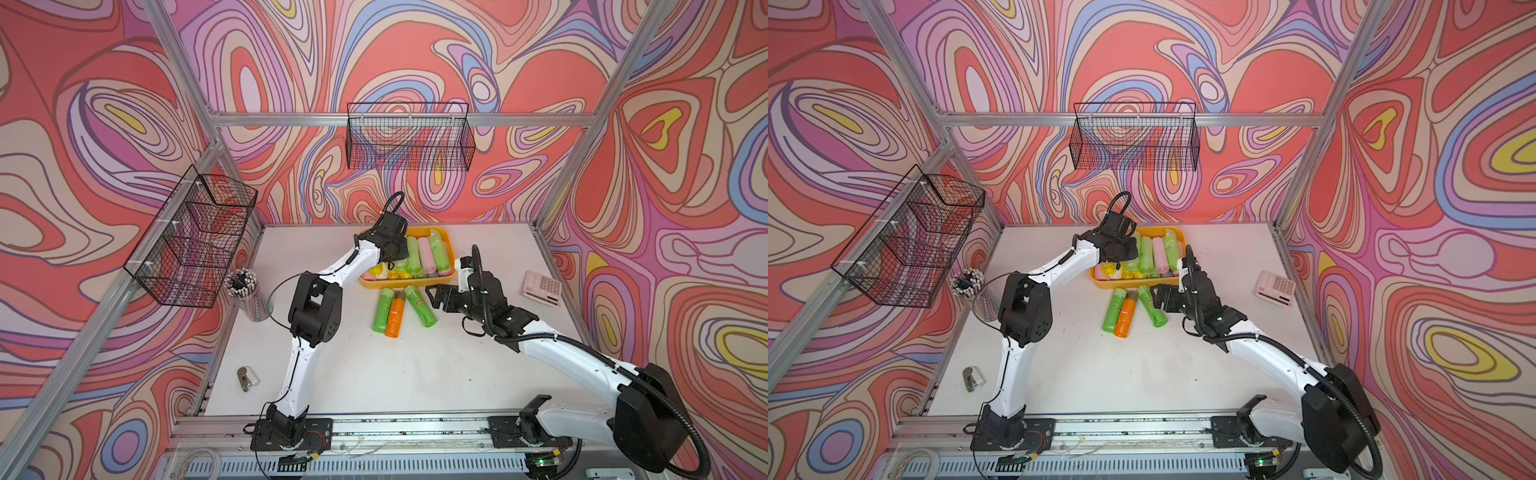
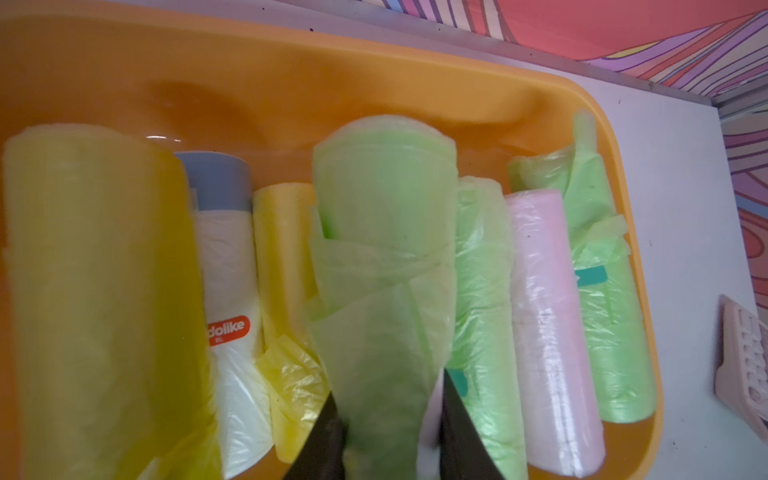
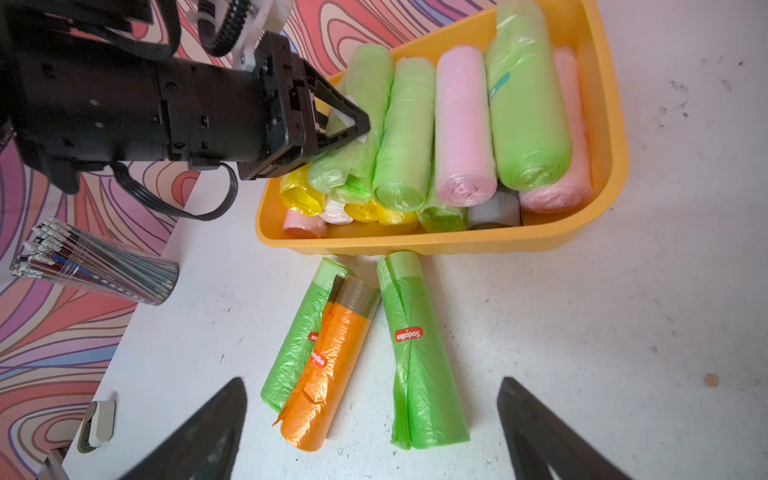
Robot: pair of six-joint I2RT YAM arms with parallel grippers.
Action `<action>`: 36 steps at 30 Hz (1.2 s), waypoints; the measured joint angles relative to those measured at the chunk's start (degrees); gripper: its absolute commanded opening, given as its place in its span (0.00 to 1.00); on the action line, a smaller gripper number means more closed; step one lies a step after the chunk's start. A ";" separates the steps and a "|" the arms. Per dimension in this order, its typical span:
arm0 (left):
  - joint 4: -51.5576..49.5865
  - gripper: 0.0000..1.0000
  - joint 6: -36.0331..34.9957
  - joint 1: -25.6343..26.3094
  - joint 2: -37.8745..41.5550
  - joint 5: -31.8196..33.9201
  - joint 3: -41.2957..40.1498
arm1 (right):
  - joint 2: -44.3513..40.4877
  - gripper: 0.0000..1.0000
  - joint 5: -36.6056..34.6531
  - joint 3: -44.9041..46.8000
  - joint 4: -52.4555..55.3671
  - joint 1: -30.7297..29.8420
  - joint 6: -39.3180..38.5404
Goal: Put the roll of trash bags into the storage box
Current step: Place the roll of trash bags in the storage box.
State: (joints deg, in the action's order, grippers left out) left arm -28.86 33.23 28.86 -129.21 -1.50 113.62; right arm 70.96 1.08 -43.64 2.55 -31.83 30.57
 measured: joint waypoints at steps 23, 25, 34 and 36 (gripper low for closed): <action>-0.50 0.23 -0.04 -0.42 -3.85 -0.04 3.87 | 2.80 0.96 -1.31 0.00 0.92 0.00 -1.01; -0.48 0.29 -0.11 -0.44 -3.85 -0.39 3.87 | 3.10 0.96 -1.31 0.00 1.29 0.00 -0.98; 1.42 0.46 -0.94 -0.46 -1.88 -1.79 -0.57 | 3.69 0.96 -1.27 0.00 1.70 0.00 -0.92; 1.73 0.58 -1.20 -0.42 -1.25 -2.49 -1.64 | 4.37 0.96 -1.18 0.00 1.73 0.00 -0.87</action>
State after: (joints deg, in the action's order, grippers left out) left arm -27.14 32.03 28.45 -130.45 -3.99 111.98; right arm 75.33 -0.10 -43.64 4.27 -31.83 29.69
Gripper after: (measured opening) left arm 0.437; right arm 0.964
